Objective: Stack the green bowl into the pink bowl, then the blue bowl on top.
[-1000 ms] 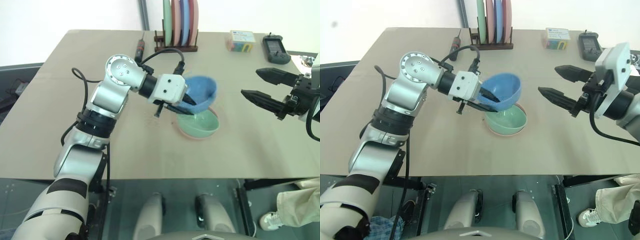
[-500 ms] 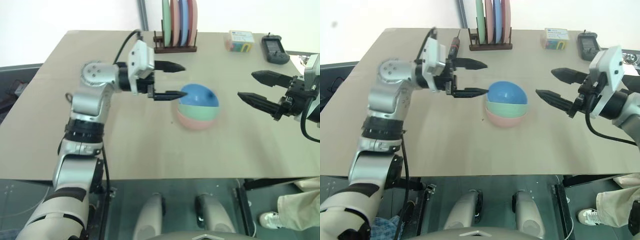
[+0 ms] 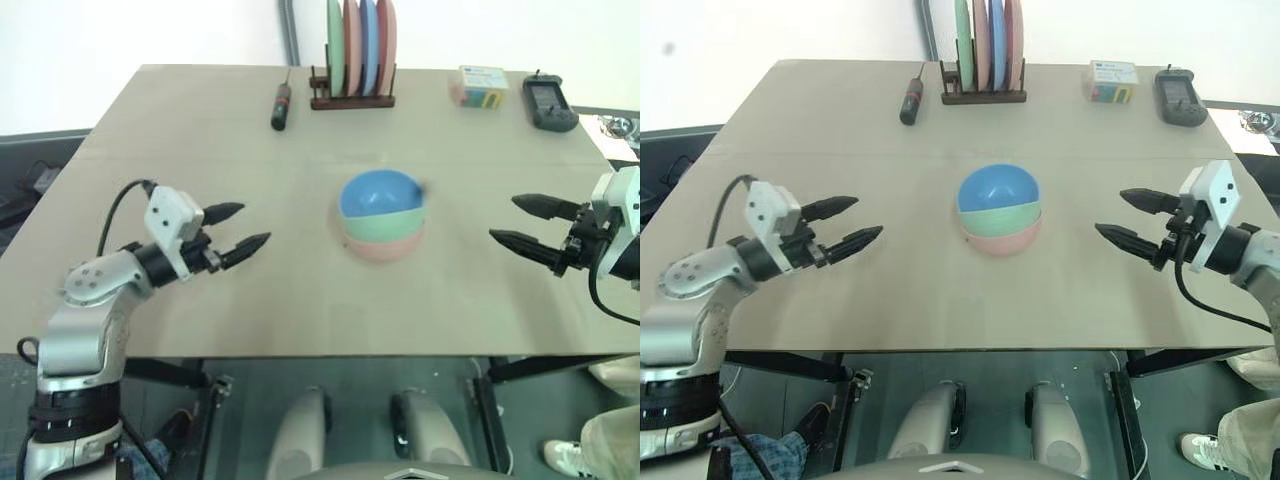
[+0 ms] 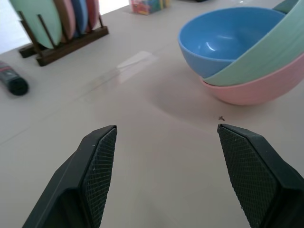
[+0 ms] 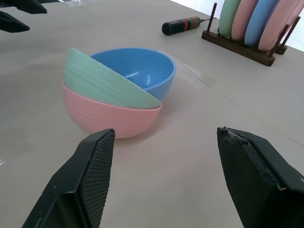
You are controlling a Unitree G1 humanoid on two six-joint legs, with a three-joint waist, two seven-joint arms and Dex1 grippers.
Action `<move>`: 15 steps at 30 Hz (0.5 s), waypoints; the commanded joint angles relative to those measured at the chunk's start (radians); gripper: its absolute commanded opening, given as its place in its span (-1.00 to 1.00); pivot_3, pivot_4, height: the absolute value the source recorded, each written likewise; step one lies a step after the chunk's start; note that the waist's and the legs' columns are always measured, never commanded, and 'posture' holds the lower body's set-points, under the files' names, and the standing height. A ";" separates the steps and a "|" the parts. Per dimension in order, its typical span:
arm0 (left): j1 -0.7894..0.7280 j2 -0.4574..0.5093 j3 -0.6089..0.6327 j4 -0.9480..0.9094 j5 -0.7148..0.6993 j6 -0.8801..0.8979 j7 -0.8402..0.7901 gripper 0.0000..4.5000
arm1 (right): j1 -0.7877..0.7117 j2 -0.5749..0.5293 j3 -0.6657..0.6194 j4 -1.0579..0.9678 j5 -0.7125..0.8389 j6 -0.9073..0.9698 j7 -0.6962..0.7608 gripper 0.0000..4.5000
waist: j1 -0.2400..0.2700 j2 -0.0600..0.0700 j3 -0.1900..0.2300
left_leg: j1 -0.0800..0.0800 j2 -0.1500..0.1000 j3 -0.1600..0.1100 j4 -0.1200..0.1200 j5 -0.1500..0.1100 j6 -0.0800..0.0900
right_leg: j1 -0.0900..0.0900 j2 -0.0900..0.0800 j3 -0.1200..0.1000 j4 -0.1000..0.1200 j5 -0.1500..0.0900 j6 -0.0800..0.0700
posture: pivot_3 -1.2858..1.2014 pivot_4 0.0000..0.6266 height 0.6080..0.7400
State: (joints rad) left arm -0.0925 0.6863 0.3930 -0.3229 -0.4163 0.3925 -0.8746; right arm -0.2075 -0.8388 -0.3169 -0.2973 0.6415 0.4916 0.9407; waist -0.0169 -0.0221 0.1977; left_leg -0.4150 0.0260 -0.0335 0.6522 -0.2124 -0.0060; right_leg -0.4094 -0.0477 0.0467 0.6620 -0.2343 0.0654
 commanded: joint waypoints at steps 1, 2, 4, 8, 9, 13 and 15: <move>0.050 0.002 0.103 -0.085 -0.053 0.013 0.042 0.60 | -0.001 -0.001 -0.021 -0.006 0.019 -0.034 0.037 0.58 | 0.001 0.000 0.000 | 0.000 0.000 0.000 0.000 0.000 0.000 | 0.000 0.000 0.000 0.000 0.000 0.000 | 0.03 -0.52 1.00; 0.069 0.002 0.124 -0.095 -0.063 0.025 0.055 0.60 | 0.007 -0.003 -0.023 0.001 0.015 -0.037 0.047 0.58 | 0.001 0.000 0.000 | 0.000 0.000 0.000 0.000 0.000 0.000 | 0.000 0.000 0.000 0.000 0.000 0.000 | 0.03 -0.52 1.00; 0.109 -0.003 0.153 -0.100 -0.062 0.021 0.074 0.60 | 0.020 -0.003 -0.032 0.031 0.007 -0.062 0.074 0.58 | 0.002 0.000 0.000 | 0.000 0.000 0.000 0.000 0.000 0.000 | 0.000 0.000 0.000 0.000 0.000 0.000 | 0.03 -0.52 1.00; 0.155 -0.014 0.162 -0.122 -0.080 0.012 0.098 0.60 | 0.042 -0.005 -0.044 0.073 -0.005 -0.116 0.123 0.58 | 0.005 0.000 0.000 | 0.000 0.000 0.000 0.000 0.000 0.000 | 0.000 0.000 0.000 0.000 0.000 0.000 | 0.03 -0.52 1.00; 0.161 -0.017 0.162 -0.126 -0.085 0.008 0.102 0.60 | 0.051 -0.008 -0.048 0.083 -0.011 -0.133 0.137 0.58 | 0.005 0.000 0.000 | 0.000 0.000 0.000 0.000 0.000 0.000 | 0.000 0.000 0.000 0.000 0.000 0.000 | 0.03 -0.52 1.00; 0.171 -0.019 0.164 -0.135 -0.102 0.002 0.112 0.60 | 0.075 -0.018 -0.088 0.125 -0.004 -0.169 0.177 0.58 | 0.004 0.000 0.000 | 0.000 0.000 0.000 0.000 0.000 0.000 | 0.000 0.000 0.000 0.000 -0.002 -0.004 | 0.03 -0.52 1.00; 0.173 -0.016 0.163 -0.136 -0.109 -0.001 0.112 0.60 | 0.081 -0.024 -0.106 0.147 -0.002 -0.178 0.189 0.58 | 0.004 0.000 0.000 | 0.000 0.000 0.001 0.000 0.000 0.000 | 0.000 0.000 0.000 0.000 -0.002 -0.004 | 0.03 -0.52 1.00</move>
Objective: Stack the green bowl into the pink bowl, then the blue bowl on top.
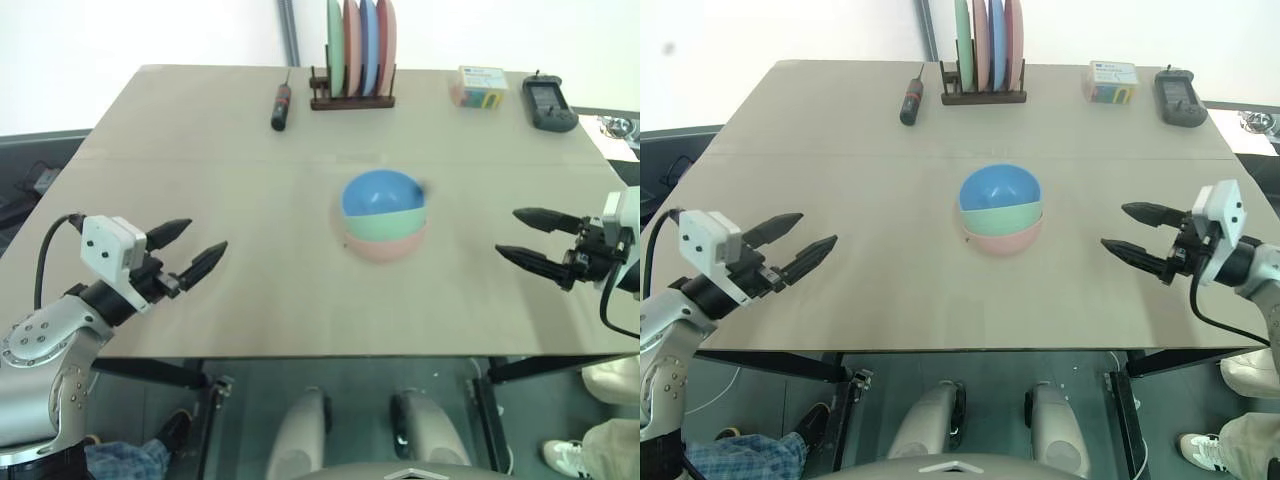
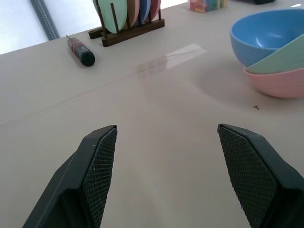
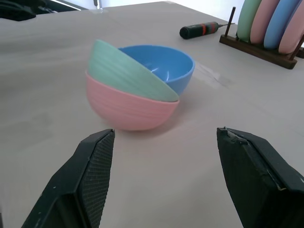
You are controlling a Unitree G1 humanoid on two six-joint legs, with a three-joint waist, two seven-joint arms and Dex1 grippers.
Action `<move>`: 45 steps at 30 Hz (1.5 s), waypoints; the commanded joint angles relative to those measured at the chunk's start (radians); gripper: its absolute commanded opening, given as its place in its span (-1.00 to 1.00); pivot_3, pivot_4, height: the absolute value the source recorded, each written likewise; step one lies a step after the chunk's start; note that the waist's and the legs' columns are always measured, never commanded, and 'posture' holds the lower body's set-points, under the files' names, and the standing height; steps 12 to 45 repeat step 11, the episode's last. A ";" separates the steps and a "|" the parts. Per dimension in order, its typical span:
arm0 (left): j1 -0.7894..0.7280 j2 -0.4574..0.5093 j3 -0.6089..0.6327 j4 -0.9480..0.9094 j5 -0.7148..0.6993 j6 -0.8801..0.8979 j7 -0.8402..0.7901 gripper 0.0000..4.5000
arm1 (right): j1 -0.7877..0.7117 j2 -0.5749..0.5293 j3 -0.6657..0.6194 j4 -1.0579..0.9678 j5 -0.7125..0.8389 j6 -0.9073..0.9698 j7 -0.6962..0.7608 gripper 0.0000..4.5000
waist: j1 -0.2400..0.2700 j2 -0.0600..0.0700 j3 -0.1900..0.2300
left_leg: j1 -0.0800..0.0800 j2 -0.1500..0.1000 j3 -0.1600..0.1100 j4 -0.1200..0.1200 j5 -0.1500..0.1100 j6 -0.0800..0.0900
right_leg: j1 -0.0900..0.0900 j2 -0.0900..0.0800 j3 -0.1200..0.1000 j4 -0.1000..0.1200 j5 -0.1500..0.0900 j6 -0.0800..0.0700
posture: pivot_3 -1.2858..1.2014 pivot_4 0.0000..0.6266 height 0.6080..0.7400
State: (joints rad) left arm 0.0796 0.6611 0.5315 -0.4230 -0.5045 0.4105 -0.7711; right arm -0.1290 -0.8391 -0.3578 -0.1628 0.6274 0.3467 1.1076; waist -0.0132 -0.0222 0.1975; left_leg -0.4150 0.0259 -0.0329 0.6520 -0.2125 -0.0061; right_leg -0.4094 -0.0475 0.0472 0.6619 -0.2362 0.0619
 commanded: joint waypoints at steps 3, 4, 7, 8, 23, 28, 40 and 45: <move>0.001 0.014 0.021 -0.037 -0.034 -0.022 0.005 0.60 | 0.013 -0.027 -0.081 0.028 0.011 -0.045 0.039 0.58 | -0.001 0.000 0.000 | 0.000 0.000 0.000 0.000 0.000 0.000 | 0.000 0.000 0.000 0.000 0.000 0.000 | 0.03 -0.52 1.00; -0.002 0.017 0.018 -0.035 -0.036 -0.021 0.004 0.60 | 0.016 -0.028 -0.086 0.029 0.012 -0.045 0.041 0.58 | -0.001 0.000 0.000 | 0.000 0.000 0.000 0.000 0.000 0.000 | 0.000 0.000 0.000 0.000 0.000 0.000 | 0.03 -0.52 1.00; -0.011 0.023 0.009 -0.030 -0.038 -0.024 -0.001 0.60 | 0.024 -0.029 -0.094 0.027 0.013 -0.043 0.041 0.58 | -0.002 0.000 0.000 | 0.000 0.000 0.000 0.000 0.000 0.000 | 0.000 0.000 0.000 0.000 0.000 0.000 | 0.03 -0.52 1.00; -0.013 0.025 0.005 -0.030 -0.038 -0.027 -0.003 0.60 | 0.027 -0.028 -0.096 0.024 0.013 -0.043 0.041 0.58 | -0.001 0.000 0.000 | 0.000 0.000 0.000 0.000 0.000 0.000 | 0.000 0.000 0.000 0.000 0.000 0.000 | 0.03 -0.52 1.00; -0.014 0.030 -0.001 -0.028 -0.038 -0.032 -0.008 0.60 | 0.037 -0.028 -0.100 0.016 0.012 -0.040 0.039 0.58 | -0.001 0.000 0.000 | 0.000 0.000 0.000 0.000 0.000 0.000 | 0.000 0.000 0.000 0.000 0.000 0.000 | 0.03 -0.52 1.00; -0.014 0.030 -0.001 -0.028 -0.038 -0.032 -0.008 0.60 | 0.037 -0.028 -0.100 0.016 0.012 -0.040 0.039 0.58 | -0.001 0.000 0.000 | 0.000 0.000 0.000 0.000 0.000 0.000 | 0.000 0.000 0.000 0.000 0.000 0.000 | 0.03 -0.52 1.00; -0.014 0.030 -0.001 -0.028 -0.038 -0.032 -0.008 0.60 | 0.037 -0.028 -0.100 0.016 0.012 -0.040 0.039 0.58 | -0.001 0.000 0.000 | 0.000 0.000 0.000 0.000 0.000 0.000 | 0.000 0.000 0.000 0.000 0.000 0.000 | 0.03 -0.52 1.00; -0.014 0.030 -0.001 -0.028 -0.038 -0.032 -0.008 0.60 | 0.037 -0.028 -0.100 0.016 0.012 -0.040 0.039 0.58 | -0.001 0.000 0.000 | 0.000 0.000 0.000 0.000 0.000 0.000 | 0.000 0.000 0.000 0.000 0.000 0.000 | 0.03 -0.52 1.00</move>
